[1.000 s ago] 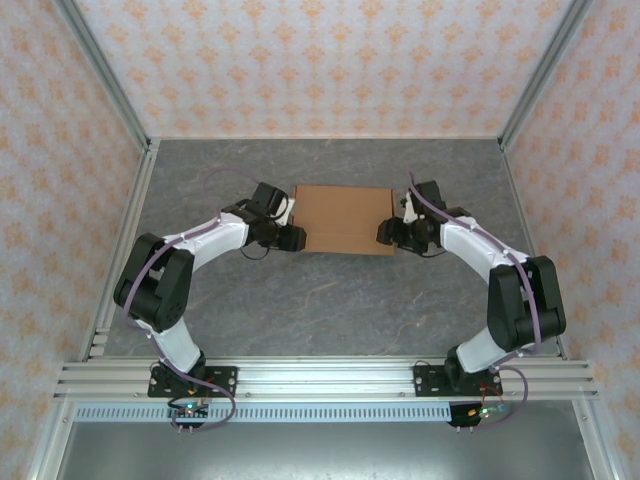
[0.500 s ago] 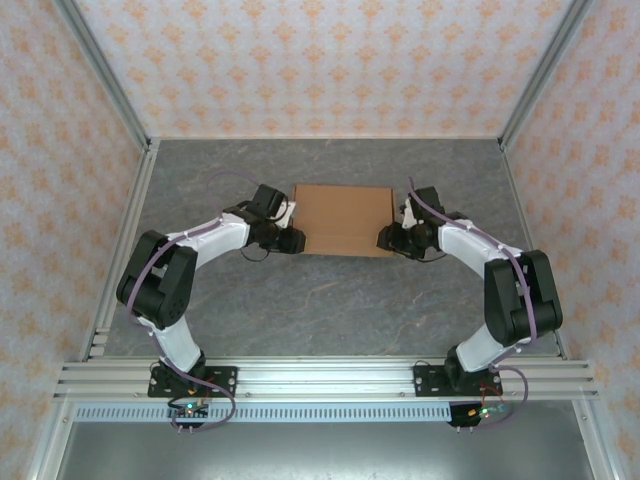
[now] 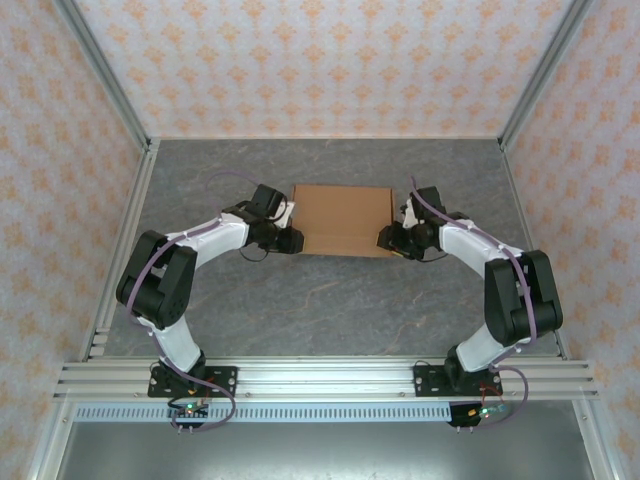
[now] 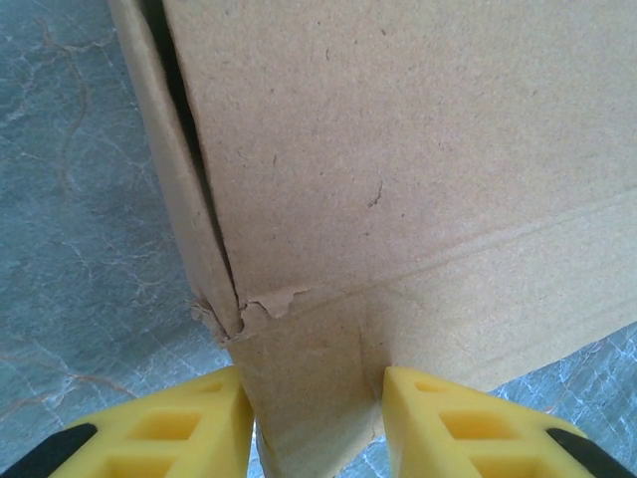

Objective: Fold the paper box

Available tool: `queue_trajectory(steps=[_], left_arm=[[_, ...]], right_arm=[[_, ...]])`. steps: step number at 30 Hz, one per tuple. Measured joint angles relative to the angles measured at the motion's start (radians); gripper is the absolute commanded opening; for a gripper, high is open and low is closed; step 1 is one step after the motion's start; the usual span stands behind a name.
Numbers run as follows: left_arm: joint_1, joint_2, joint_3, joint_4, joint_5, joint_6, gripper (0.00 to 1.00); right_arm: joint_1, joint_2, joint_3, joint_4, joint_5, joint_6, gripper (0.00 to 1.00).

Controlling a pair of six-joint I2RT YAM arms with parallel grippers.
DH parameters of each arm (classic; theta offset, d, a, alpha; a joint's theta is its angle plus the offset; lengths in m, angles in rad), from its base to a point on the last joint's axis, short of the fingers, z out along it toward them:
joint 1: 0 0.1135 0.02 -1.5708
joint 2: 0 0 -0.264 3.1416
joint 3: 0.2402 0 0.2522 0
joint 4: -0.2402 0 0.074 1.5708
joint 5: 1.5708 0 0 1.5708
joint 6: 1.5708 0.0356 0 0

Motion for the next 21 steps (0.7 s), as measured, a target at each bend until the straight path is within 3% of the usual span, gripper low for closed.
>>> queue_trajectory(steps=[11, 21], left_arm=[[0.005, 0.0, -0.003, 0.0, -0.002, 0.0, 0.36], [0.003, -0.002, -0.007, 0.0, 0.014, 0.002, 0.36]], right_arm=[[-0.036, 0.0, 0.0, 0.01, -0.071, 0.048, 0.42], [-0.036, 0.005, 0.019, 0.003, -0.023, 0.002, 0.47]])
